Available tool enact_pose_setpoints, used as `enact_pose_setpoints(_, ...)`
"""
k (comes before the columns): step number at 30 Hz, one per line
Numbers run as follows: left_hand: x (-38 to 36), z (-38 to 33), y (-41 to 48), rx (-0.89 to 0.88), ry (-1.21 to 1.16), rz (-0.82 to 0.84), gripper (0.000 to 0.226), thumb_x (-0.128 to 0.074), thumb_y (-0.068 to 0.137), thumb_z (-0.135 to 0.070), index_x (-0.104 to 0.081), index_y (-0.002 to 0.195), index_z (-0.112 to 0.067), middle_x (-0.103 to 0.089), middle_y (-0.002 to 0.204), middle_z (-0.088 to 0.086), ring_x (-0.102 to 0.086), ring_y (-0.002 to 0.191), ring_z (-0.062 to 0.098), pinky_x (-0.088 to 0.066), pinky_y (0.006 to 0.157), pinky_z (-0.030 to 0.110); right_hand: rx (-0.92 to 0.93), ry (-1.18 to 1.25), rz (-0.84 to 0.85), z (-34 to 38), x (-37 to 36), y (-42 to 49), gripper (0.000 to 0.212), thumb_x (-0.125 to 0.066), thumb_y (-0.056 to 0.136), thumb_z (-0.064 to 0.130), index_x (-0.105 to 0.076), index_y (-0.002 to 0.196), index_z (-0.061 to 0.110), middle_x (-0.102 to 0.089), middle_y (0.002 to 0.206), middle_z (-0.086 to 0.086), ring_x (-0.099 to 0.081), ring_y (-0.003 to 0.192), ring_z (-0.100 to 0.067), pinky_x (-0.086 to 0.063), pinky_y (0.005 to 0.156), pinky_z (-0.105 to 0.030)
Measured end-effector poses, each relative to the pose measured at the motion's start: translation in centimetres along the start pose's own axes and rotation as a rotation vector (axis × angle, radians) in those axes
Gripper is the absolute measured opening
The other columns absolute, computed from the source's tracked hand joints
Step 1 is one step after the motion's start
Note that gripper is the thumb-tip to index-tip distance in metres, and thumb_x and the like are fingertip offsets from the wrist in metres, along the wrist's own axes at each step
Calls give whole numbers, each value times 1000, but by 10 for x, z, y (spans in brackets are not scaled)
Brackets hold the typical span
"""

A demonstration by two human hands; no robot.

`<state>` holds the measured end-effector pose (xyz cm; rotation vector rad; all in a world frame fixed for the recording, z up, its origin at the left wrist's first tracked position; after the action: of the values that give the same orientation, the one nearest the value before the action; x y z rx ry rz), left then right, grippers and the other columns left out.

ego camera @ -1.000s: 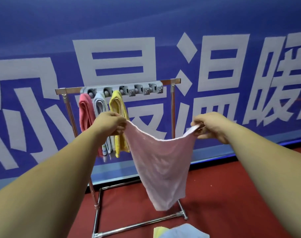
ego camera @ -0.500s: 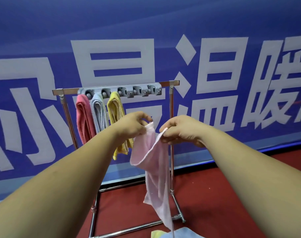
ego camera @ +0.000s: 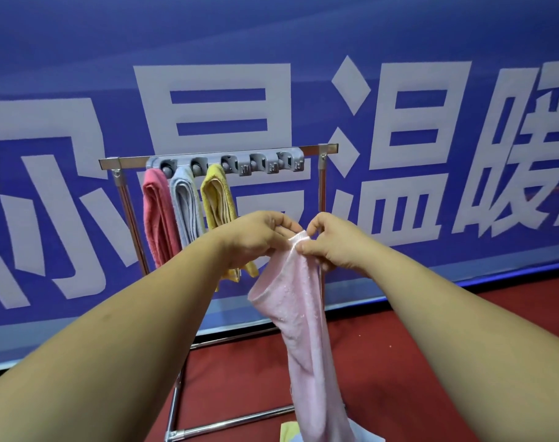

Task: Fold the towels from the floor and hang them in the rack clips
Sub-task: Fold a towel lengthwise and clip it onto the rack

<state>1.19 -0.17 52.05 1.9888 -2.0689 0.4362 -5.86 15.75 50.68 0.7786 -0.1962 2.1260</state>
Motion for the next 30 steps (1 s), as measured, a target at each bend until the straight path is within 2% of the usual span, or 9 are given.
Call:
enact_pose_setpoints(4, -3, 5, -1, 10, -35, 15, 27, -60, 97, 14, -65, 122, 8, -75, 100, 17, -74, 84, 20, -60, 74, 27, 56, -168, -29, 3, 5, -6, 24, -81, 89, 41, -74, 94, 18, -60, 74, 3, -52, 68, -14, -42, 62, -32)
enact_pose_setpoints(7, -1, 12, 0, 26, -93, -66, 19, -71, 96, 3, -66, 114, -3, -70, 92, 13, -69, 73, 16, -57, 65, 25, 48, -179, -103, 4, 9, -8, 40, -84, 87, 41, -64, 84, 7, -55, 75, 0, -47, 68, -15, -39, 61, -33)
enact_pose_setpoints(10, 5, 28, -2, 94, -22, -70, 55, -95, 78, -32, -68, 115, -3, -70, 101, 16, -66, 88, 29, -53, 83, 42, 15, -106, -156, 1, 16, -10, 33, -79, 90, 33, -60, 83, 6, -53, 76, -5, -44, 67, -17, -38, 61, -33)
enact_pose_setpoints(12, 9, 34, -4, 99, 126, -151, 63, -99, 66, -41, -70, 111, -7, -73, 96, 13, -67, 85, 28, -54, 81, 45, -16, -3, -185, -2, 21, -11, 28, -73, 92, 27, -62, 84, 2, -56, 79, -7, -48, 71, -18, -41, 63, -35)
enact_pose_setpoints(16, 17, 15, -7, -68, 287, -463, 35, -85, 88, -37, -67, 91, -7, -62, 72, 4, -56, 63, 18, -52, 54, 30, -115, 78, -297, -8, 25, -8, 24, -67, 87, 29, -64, 81, 6, -63, 83, -17, -57, 73, -24, -51, 65, -41)
enact_pose_setpoints(22, -30, -8, -4, -60, 427, -170, 29, -82, 93, -36, -77, 107, -12, -77, 92, 9, -67, 75, 17, -51, 51, 18, -268, 317, -178, 4, 7, -6, 21, -70, 87, 15, -76, 95, -3, -66, 70, -13, -57, 50, -20, -48, 45, -27)
enact_pose_setpoints(25, -31, -7, 0, -111, 380, -212, 24, -86, 88, -31, -80, 103, -13, -80, 96, 10, -74, 85, 24, -62, 84, 39, -251, 305, -142, 11, 5, -6, 17, -67, 85, 14, -78, 88, 0, -70, 71, -11, -60, 51, -17, -49, 47, -27)
enact_pose_setpoints(26, -28, -5, 2, -109, 337, -230, 23, -87, 88, -28, -80, 102, -12, -80, 95, 11, -73, 82, 22, -63, 85, 42, -239, 296, -120, 13, 6, -7, 16, -67, 84, 14, -78, 83, 3, -71, 73, -11, -60, 53, -17, -47, 50, -28)
enact_pose_setpoints(30, -23, 3, 2, -92, 240, -279, 13, -75, 100, -19, -77, 104, -7, -80, 94, 13, -74, 82, 22, -56, 54, 19, -203, 201, -30, 21, 9, -10, 21, -59, 85, 18, -78, 82, 10, -79, 83, -13, -67, 71, -21, -46, 62, -32)
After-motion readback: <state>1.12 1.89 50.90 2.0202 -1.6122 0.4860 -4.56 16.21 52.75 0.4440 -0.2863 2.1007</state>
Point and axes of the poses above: each hand's wrist, its own y-axis towards the middle knuckle, its own x-axis out of the back of the hand, z = x × y, the point moved 5 cm from there along y, towards the middle knuckle
